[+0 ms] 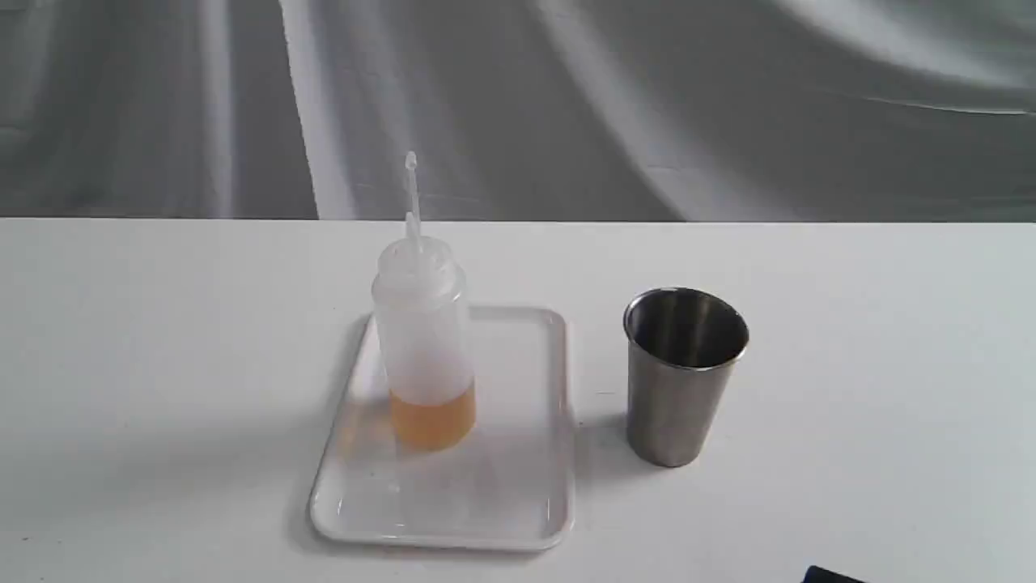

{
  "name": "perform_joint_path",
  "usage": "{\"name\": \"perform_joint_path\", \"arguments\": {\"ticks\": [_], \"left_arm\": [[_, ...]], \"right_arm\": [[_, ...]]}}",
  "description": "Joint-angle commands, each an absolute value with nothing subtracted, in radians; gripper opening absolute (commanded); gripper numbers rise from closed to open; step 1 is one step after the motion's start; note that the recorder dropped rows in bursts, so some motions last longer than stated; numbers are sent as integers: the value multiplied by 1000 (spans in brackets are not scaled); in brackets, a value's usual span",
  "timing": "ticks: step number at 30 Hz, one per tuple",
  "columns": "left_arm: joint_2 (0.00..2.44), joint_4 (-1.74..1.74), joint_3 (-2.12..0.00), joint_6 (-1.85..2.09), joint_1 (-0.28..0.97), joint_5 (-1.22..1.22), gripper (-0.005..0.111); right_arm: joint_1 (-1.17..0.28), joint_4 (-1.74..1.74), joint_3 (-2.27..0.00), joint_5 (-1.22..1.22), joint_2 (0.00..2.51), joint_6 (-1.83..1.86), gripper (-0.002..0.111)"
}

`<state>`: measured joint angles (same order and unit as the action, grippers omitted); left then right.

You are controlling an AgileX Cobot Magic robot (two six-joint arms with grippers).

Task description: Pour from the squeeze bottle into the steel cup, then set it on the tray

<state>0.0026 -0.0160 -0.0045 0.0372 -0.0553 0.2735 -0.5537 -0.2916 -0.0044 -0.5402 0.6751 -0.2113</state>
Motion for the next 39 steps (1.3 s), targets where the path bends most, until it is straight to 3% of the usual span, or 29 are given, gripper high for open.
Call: {"name": "perform_joint_path", "arguments": {"ticks": [1,22,39], "left_arm": [[0,-17,0,33,-47,266,0],[0,-17,0,33,-47,266,0],[0,-17,0,35,-47,266,0]], "right_arm": [[-549,-300,0,-513,669,-219,0],[-549,-307,0,-84,669,-216,0],[-549,-307,0,-86,669,-300,0]]}}
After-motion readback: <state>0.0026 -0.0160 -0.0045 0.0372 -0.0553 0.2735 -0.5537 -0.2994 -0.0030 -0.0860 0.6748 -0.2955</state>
